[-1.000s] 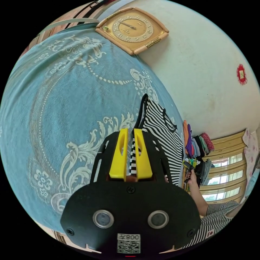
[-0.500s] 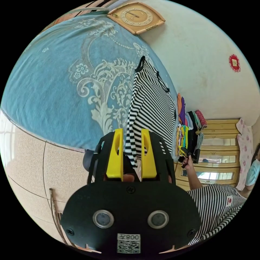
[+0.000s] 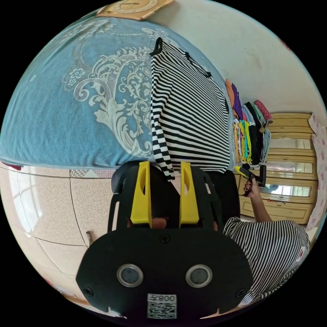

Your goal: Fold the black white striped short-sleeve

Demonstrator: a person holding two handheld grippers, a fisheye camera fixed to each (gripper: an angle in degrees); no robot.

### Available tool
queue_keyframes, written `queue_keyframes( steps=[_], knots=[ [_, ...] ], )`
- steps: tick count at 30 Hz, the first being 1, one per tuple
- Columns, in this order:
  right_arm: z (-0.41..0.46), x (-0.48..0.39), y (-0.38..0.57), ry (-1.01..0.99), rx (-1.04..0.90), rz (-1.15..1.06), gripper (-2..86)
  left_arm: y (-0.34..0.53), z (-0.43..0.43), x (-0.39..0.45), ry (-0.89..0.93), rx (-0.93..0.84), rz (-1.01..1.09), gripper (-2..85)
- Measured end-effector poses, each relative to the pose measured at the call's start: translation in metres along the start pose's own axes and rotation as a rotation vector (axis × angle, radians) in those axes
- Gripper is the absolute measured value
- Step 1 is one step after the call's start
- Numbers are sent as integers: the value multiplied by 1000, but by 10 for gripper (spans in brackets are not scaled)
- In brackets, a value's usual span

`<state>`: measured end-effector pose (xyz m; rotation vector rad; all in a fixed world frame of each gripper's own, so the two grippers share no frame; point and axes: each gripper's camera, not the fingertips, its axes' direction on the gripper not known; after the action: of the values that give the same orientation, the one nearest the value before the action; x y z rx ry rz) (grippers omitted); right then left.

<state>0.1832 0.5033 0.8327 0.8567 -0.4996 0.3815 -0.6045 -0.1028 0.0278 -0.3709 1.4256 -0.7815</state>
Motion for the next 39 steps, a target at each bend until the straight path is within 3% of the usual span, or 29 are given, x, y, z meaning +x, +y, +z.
queue_keyframes(
  steps=[11,21,33,39],
  knots=[
    [25,-20,30,131,-120,-23,71,24,12,43,-40,-130,43,119],
    [30,-28,42,111,-185,-27,73,48,0,47,-45,-159,-8,84],
    [10,-32,64,58,-202,-51,20,92,-39,31,32,-103,-102,27],
    [-38,-34,80,-66,-99,-80,10,119,-73,28,121,-24,-83,22]
  ],
)
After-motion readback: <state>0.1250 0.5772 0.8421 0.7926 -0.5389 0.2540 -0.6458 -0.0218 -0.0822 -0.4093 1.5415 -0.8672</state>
